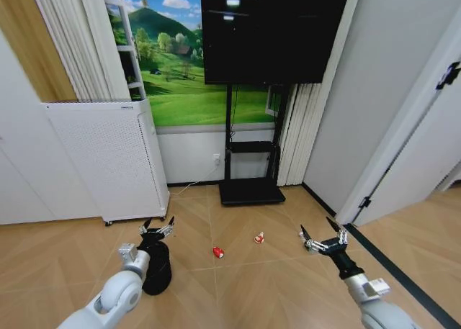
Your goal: Pick up the trash bin and place the garbage on the floor into it.
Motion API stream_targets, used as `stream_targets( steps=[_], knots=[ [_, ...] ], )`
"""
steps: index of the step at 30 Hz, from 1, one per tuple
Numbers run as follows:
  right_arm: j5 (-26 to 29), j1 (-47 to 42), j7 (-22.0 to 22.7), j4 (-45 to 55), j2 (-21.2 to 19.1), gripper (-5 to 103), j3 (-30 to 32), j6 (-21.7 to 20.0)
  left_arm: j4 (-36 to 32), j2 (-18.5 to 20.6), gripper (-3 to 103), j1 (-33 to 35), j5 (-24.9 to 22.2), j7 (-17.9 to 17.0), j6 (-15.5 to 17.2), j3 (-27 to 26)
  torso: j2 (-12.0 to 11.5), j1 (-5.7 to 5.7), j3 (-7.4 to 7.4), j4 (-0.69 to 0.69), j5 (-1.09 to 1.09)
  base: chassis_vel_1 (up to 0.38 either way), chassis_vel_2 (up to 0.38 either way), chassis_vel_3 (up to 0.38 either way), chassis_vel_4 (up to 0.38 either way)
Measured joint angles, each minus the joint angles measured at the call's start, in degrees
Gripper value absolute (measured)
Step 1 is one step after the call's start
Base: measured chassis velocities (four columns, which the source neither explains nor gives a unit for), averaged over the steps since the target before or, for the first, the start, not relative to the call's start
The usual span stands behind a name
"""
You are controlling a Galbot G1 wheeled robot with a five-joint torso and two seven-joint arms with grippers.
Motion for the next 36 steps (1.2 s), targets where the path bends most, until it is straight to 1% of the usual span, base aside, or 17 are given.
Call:
stream_targets(
  steps=[2, 6, 10, 11, 12, 13, 16, 17, 19, 20, 22, 23, 26, 30, 31, 36],
  knots=[
    [-0.41, -0.23, -0.98, -0.68, 0.14, 100, 0.50, 0.09, 0.14, -0.41, 100, 0.12, 0.14, 0.00, 0.00, 0.13, 0.00, 0.02, 0.02, -0.01, -0.05, -0.029, 0.031, 0.004, -0.016],
    [-0.98, -0.39, -1.27, -0.91, 0.27, 100, 0.64, 0.22, 0.36, -0.69, 100, 0.07, 0.35, 0.01, 0.00, 0.28, -0.01, 0.04, 0.03, -0.02, -0.02, -0.046, 0.104, 0.054, -0.142],
    [-2.47, 0.12, 0.19, -1.13, 0.74, 100, -0.13, 0.36, 0.73, -0.83, 100, -0.30, 0.40, 0.01, 0.00, 0.46, -0.01, 0.05, 0.03, -0.02, -0.05, -0.027, 0.274, 0.041, -0.269],
    [-3.19, 0.43, 1.12, -1.22, 0.91, 100, -0.63, 0.51, 0.88, -0.85, 100, -0.38, 0.41, 0.01, 0.00, 0.48, -0.02, 0.07, 0.04, 0.04, 0.02, 0.009, 0.339, 0.030, -0.358],
    [-3.19, 0.43, 1.12, -1.22, 0.91, 100, -0.63, 0.51, 0.88, -0.85, 100, -0.38, 0.41, 0.01, 0.00, 0.48, -0.02, 0.07, 0.04, 0.04, 0.02, 0.009, 0.339, 0.030, -0.358],
    [-3.56, 0.48, 1.80, -1.22, 1.15, 100, -1.05, 0.68, 1.07, -0.91, 100, -0.41, 0.46, 0.02, 0.00, 0.48, -0.02, 0.07, 0.04, 0.01, -0.03, -0.003, 0.388, 0.030, -0.336],
    [-3.99, 0.44, 2.35, -1.16, 1.47, 100, -1.40, 0.71, 1.37, -1.05, 100, -0.42, 0.55, 0.03, -0.02, 0.50, -0.02, 0.08, 0.04, 0.01, -0.10, 0.001, 0.359, 0.022, -0.333],
    [-4.42, 0.49, 2.70, -1.27, 1.83, 100, -1.69, 0.80, 1.54, -1.24, 100, -0.42, 0.62, 0.04, -0.06, 0.53, -0.04, 0.14, 0.07, 0.05, -0.02, -0.003, 0.272, 0.001, -0.219],
    [-4.64, 0.53, 2.87, -1.36, 2.01, 100, -1.79, 0.84, 1.66, -1.40, 100, -0.44, 0.68, 0.04, -0.16, 0.52, -0.04, 0.14, 0.06, 0.04, -0.01, -0.003, 0.175, 0.019, -0.219],
    [-5.03, 0.47, 3.09, -1.49, 2.32, 100, -1.86, 1.00, 1.85, -1.66, 100, -0.45, 0.77, 0.20, -0.42, 0.55, -0.04, 0.12, 0.05, -0.03, -0.09, -0.017, 0.175, 0.024, -0.094],
    [-5.24, 0.41, 3.11, -1.54, 2.45, 100, -1.89, 1.08, 1.90, -1.72, 100, -0.45, 0.80, 0.31, -0.47, 0.55, -0.04, 0.12, 0.05, -0.01, -0.08, -0.003, 0.020, 0.024, -0.094],
    [-5.55, 0.31, 3.15, -1.66, 2.77, 100, -1.95, 1.32, 2.07, -1.81, 100, -0.50, 1.01, 0.77, -0.60, 0.56, -0.03, 0.08, 0.04, -0.01, 0.00, 0.012, -0.057, 0.007, 0.004],
    [-5.78, 0.14, 3.15, -1.87, 3.16, 100, -2.08, 1.72, 2.25, -1.84, 100, -0.58, 1.44, 1.48, -0.82, 0.58, -0.02, 0.04, 0.02, -0.04, -0.03, 0.011, -0.082, -0.001, 0.095],
    [-6.48, -0.08, 3.05, -2.02, 3.62, 100, -2.15, 2.22, 2.46, -1.73, 100, -0.60, 1.97, 1.87, -0.83, 0.70, -0.01, 0.03, 0.01, -0.03, 0.00, -0.005, -0.078, 0.010, 0.097],
    [-6.89, -0.24, 2.97, -2.08, 3.91, 100, -2.14, 2.35, 2.73, -1.70, 100, -0.62, 2.08, 1.87, -0.83, 0.81, -0.01, 0.04, 0.02, -0.02, -0.04, 0.000, 0.000, 0.000, 0.000],
    [-8.42, -0.52, 2.92, -2.71, 4.67, 100, -2.02, 2.43, 3.28, -1.66, 100, -0.50, 2.12, 1.86, -0.83, 0.86, -0.02, 0.05, 0.03, 0.00, -0.04, 0.003, 0.010, 0.002, -0.003]
  ],
)
